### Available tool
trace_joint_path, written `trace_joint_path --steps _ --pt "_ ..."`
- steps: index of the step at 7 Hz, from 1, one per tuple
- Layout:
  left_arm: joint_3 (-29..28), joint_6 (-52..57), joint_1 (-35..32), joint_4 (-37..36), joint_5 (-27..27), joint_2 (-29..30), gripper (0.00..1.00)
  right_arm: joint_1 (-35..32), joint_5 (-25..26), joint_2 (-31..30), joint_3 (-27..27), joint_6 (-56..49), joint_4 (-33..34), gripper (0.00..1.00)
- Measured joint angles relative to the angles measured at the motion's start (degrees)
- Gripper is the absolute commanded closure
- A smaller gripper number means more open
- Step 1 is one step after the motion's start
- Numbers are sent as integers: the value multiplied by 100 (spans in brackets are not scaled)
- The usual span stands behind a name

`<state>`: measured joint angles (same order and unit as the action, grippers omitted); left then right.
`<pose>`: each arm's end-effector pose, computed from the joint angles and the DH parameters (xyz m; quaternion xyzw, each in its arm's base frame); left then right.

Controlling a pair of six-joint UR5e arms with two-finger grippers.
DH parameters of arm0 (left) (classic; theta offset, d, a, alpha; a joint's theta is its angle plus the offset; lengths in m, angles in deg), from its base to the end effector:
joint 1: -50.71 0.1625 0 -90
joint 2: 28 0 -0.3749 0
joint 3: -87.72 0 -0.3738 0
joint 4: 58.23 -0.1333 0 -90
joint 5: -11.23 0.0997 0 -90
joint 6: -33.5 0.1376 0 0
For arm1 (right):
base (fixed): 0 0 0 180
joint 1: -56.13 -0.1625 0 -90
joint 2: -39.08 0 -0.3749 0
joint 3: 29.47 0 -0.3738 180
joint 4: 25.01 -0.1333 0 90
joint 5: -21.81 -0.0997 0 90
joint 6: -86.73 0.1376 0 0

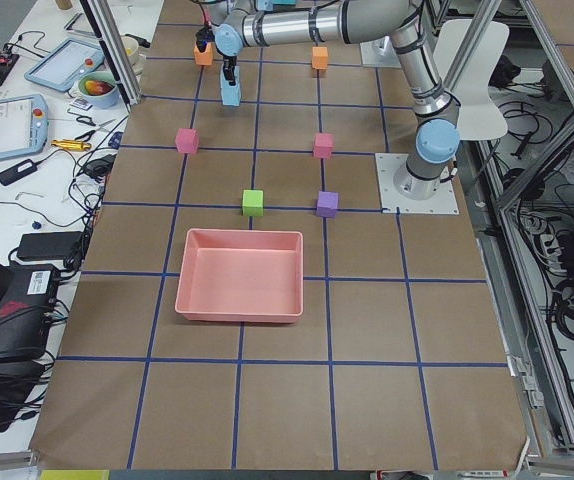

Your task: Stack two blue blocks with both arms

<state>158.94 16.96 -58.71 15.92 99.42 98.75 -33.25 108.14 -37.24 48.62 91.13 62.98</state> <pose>-0.3541 -0.5903 0.2064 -0.0248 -0.9994 -0.0225 0.0093 0.1361 -0.5542 0.3716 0.0448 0.9979 0.0340 0.0309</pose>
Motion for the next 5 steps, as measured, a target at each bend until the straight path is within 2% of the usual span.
trace_joint_path --steps 2,5 --pt "-51 -66 -131 -43 0 165 48 77 22 -371 189 -112 -136 0" --pt "-220 -60 -149 -75 12 313 48 75 437 -609 378 -82 -167 0"
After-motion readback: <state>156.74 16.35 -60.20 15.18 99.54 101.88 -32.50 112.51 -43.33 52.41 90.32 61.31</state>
